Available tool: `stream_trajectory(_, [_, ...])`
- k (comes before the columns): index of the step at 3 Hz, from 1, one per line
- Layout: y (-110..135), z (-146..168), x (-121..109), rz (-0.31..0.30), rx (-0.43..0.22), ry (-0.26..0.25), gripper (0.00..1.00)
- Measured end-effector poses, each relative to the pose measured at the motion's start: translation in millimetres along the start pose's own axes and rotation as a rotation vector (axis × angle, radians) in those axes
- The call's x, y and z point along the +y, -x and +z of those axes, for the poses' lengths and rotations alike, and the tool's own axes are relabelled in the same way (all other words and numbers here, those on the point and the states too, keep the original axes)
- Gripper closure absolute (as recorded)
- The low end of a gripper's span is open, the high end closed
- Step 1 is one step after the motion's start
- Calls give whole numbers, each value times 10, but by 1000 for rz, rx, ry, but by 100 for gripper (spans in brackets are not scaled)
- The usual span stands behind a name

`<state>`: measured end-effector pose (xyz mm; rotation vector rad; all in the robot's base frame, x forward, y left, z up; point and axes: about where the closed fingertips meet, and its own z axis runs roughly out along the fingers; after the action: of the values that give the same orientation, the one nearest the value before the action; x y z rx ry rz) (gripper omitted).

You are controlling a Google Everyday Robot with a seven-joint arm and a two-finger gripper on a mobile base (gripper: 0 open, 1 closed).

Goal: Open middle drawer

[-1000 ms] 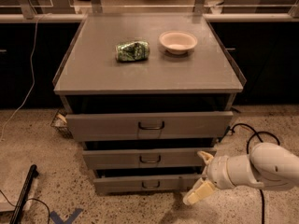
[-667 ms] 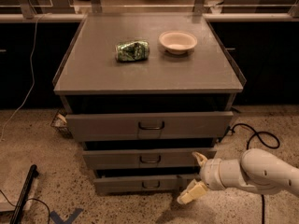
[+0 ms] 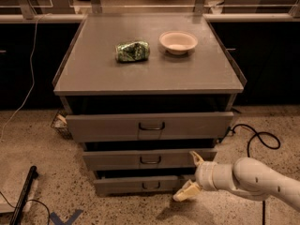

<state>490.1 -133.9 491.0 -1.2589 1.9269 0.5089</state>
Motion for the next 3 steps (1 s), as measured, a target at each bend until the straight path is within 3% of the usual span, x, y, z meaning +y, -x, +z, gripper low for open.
stream_trajectory(1, [-59, 149, -224, -74, -11, -56, 0])
stream_trajectory(3, [-129, 255, -371, -98, -11, -84, 0])
